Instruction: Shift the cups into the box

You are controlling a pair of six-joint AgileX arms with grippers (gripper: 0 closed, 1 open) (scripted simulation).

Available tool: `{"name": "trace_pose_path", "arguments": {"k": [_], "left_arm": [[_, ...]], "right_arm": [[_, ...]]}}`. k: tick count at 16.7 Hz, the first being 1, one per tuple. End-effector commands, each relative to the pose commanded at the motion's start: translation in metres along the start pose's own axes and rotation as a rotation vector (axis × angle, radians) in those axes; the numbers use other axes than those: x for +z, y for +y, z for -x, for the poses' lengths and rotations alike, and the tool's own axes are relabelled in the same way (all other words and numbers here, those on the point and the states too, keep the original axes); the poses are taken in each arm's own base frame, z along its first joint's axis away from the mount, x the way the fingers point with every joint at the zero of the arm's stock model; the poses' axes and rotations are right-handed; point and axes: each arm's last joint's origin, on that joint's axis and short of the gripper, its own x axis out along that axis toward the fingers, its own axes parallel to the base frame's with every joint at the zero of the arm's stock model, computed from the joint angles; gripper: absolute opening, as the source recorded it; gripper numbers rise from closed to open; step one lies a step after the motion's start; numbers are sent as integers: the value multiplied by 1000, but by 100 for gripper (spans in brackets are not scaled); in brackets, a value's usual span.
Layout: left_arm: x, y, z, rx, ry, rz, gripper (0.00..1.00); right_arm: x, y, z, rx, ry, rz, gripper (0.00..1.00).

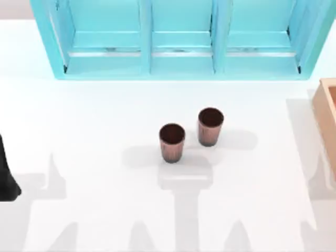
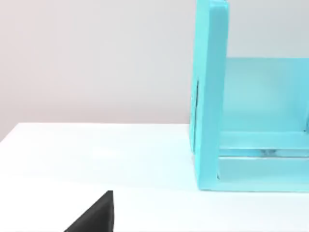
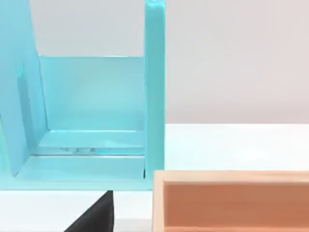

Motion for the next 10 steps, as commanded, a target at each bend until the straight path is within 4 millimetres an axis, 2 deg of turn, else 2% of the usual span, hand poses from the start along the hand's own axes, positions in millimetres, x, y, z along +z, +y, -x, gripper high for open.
{"name": "trace_pose_path", "arguments": {"k": [3, 5, 7, 10], "left_arm": [[0, 0, 0, 0, 0, 0, 100], [0, 0, 0, 0, 0, 0, 100], [0, 0, 0, 0, 0, 0, 100], [0, 0, 0, 0, 0, 0, 100]], "right_arm": [[1, 0, 0, 0, 9, -3, 100], [10, 0, 0, -1, 53, -19, 100], [25, 1, -2, -1, 126, -44, 100], [59, 4, -11, 0, 286, -95, 100]]}}
